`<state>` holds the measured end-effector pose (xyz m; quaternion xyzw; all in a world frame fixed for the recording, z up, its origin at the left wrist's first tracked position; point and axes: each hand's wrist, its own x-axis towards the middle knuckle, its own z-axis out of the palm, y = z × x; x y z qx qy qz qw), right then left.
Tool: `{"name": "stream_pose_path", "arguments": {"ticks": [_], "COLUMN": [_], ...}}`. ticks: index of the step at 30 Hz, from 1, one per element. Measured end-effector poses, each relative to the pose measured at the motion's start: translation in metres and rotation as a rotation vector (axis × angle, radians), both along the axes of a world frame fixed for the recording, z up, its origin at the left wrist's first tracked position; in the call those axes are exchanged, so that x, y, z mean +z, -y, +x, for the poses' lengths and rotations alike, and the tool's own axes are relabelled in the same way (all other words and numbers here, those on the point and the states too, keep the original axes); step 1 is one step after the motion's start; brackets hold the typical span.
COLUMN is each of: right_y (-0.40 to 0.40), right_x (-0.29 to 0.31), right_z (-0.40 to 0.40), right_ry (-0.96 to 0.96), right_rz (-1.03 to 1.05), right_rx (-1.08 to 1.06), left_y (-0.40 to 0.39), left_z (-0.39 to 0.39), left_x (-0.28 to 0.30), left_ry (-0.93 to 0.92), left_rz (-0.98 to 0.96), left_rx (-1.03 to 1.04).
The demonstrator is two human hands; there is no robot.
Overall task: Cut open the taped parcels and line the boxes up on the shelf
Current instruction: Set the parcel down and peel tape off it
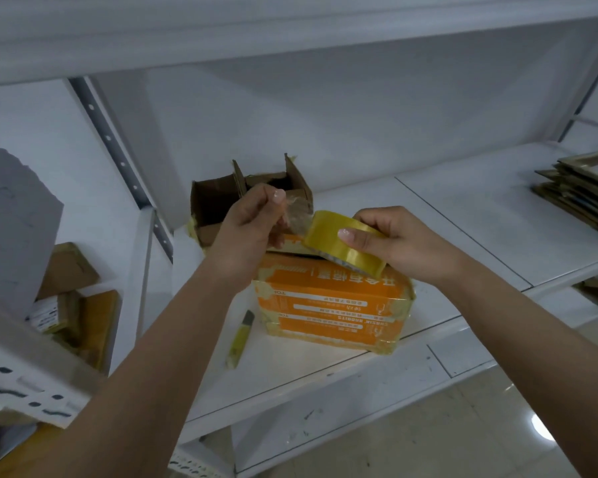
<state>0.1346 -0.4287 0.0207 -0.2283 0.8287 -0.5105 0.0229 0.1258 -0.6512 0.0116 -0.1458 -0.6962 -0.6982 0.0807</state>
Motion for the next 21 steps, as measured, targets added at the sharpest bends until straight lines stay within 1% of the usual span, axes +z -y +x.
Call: {"name": "stream_pose_path", "arguments": {"ticks": [3,5,6,7,11,15,18,21], "right_y": [0.001,0.004,0.006,0.007,0.006,-0.002,-0.008,-0.003], "right_x": [0.005,0.007,0.008,0.008,0.008,0.016,0.031,0.042], "right_z": [-0.004,-0.005,-0.006,-0.006,-0.007,-0.009,-0.010,-0.014], "right_ry": [-0.003,0.001,0.008,0.015,0.055,0.161,0.155,0.110], "right_rz": [-0.015,-0.018,-0.016,-0.009,0.041,0.176,0.092,0.042], "right_rx": [-0.018,0.006,0.017,0.024,0.046,0.150,0.170,0.123], "left_y": [0.002,0.002,0.002,0.002,-0.006,-0.007,0.003,0.003], "left_z": [0.001,0.003,0.004,0.005,0.004,-0.002,-0.009,-0.013], "left_x": [-0.007,-0.009,-0.009,-0.009,-0.019,-0.020,-0.017,-0.024], "left_ry": [0.130,0.251,0.289,0.300,0.147,-0.061,-0.181,-0.179], "left_rz": [0.006,0.123,0.185,0.206,0.022,-0.205,-0.377,-0.471], "left_rx": [0.104,0.075,0.054,0.046,0.138,0.248,0.329,0.374]}}
